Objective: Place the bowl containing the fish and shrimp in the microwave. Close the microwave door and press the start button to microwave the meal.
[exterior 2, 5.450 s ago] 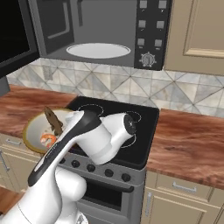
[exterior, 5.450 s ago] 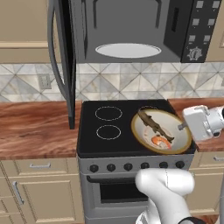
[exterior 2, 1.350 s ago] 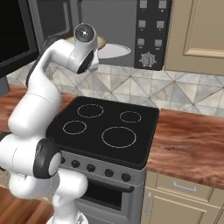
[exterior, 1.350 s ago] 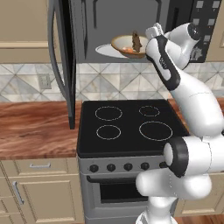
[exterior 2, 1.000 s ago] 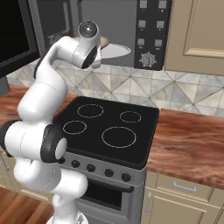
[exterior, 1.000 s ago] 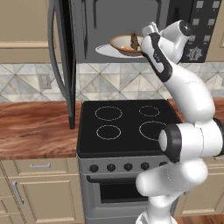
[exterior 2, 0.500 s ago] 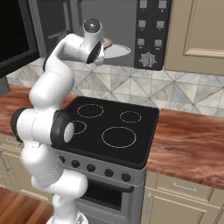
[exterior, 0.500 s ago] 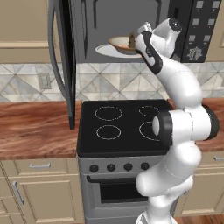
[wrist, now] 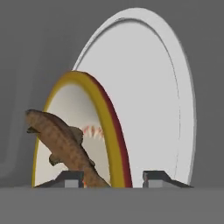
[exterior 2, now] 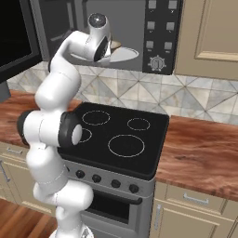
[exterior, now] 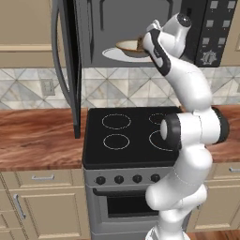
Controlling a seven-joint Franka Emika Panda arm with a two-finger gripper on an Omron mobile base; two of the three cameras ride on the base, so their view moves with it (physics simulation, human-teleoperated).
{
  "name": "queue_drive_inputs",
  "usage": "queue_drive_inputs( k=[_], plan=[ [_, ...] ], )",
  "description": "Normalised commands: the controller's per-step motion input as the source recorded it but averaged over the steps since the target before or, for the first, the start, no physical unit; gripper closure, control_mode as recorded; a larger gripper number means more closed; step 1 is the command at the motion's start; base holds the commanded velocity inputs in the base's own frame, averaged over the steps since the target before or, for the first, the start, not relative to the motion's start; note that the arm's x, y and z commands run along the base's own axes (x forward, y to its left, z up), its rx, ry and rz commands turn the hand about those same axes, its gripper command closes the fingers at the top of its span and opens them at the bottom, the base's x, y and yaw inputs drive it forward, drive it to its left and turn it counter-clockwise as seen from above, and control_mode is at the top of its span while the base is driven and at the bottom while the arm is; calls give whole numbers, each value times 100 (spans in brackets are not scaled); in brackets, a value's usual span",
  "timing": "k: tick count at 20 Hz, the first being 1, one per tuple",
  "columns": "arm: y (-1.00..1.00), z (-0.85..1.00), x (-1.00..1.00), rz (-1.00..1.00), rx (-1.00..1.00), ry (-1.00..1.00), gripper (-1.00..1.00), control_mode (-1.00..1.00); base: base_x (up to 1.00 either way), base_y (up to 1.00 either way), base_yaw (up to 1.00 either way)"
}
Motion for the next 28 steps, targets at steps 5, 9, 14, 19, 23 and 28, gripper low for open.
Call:
queue_drive_inputs(
  k=[5, 9, 14, 19, 23, 28],
  plan=[
    [0, -3, -70, 0, -4, -9, -100, -100, 0, 0, 0],
    [0, 0, -100, 8, -11, 0, -100, -100, 0, 0, 0],
    [14, 0, -100, 34, -41, 0, -100, -100, 0, 0, 0],
    [22, 4, -100, 45, -63, 0, -100, -100, 0, 0, 0],
    [32, 22, -100, 43, -71, 0, -100, -100, 0, 0, 0],
    [24, 17, -100, 31, -65, -2, -100, -100, 0, 0, 0]
  ],
)
